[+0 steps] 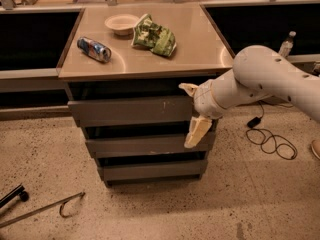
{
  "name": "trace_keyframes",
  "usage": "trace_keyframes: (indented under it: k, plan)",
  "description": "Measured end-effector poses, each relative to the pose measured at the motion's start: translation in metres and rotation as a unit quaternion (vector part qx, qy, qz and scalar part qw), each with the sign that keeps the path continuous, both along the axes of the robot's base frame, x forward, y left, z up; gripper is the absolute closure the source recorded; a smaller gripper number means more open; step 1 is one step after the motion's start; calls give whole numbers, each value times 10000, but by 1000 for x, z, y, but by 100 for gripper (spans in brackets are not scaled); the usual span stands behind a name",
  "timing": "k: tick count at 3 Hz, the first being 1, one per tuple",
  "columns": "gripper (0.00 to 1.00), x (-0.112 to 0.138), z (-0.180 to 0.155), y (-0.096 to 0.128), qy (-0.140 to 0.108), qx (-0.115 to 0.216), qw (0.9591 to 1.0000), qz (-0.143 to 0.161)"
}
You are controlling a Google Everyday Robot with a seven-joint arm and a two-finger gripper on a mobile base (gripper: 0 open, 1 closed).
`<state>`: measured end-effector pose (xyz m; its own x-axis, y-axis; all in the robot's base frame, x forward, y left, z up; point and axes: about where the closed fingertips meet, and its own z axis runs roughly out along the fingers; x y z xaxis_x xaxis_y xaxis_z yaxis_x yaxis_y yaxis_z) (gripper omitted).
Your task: Open top drawer
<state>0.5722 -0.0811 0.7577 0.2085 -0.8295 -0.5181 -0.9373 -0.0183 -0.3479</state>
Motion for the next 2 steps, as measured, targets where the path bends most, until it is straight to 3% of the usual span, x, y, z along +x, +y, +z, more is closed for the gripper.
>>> trace_keyframes:
  k: [1,2]
  plan:
    - [0,27,-15,0,-218,50,9997,-116]
    - [0,32,-21,6,-231,82,9997,-80]
